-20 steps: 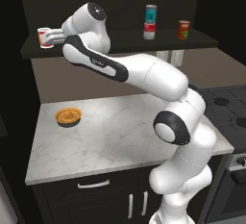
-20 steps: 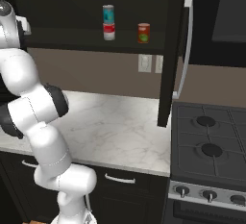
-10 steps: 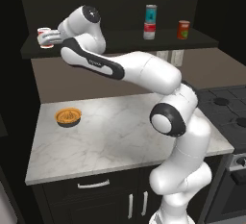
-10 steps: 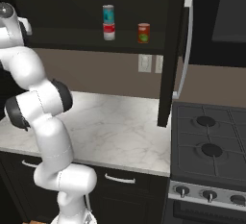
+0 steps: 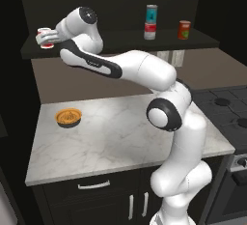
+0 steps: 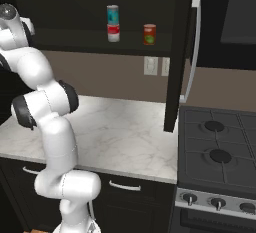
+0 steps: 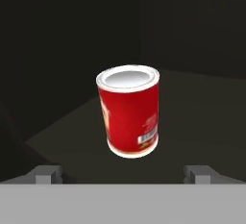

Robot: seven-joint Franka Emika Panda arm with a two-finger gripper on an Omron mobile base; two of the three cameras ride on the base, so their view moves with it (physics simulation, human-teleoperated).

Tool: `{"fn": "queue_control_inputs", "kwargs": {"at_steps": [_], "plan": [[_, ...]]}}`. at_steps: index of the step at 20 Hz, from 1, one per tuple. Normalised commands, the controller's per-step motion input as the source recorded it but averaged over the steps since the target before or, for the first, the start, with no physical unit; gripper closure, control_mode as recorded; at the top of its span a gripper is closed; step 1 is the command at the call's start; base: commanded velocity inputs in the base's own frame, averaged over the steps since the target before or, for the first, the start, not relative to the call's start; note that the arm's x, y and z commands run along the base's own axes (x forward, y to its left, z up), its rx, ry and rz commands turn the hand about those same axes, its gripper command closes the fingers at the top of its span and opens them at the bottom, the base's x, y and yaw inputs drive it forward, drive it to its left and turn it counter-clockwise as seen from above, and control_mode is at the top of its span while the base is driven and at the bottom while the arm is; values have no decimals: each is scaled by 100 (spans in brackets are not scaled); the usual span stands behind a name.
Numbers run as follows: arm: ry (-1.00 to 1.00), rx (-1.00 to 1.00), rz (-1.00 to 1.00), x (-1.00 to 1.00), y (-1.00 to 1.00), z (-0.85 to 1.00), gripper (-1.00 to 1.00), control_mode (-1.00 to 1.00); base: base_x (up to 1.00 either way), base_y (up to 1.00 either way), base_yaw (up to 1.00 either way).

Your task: Stack two cans on top of the other two cans in the cabinet.

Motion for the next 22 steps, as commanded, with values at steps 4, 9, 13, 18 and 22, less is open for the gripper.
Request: {"fn": "queue_control_inputs", "kwargs": {"at_steps": [4, 9, 13, 18, 22], "plan": [[0, 0, 0, 22, 21, -8, -100, -100, 0, 0, 0], [0, 0, 0, 22, 17, -4, -100, -100, 0, 0, 0], [0, 0, 0, 20, 8, 0, -100, -100, 0, 0, 0], [0, -1, 0, 17, 4, 0, -100, -100, 0, 0, 0], [0, -1, 0, 14, 1, 0, -100, -100, 0, 0, 0]]}}
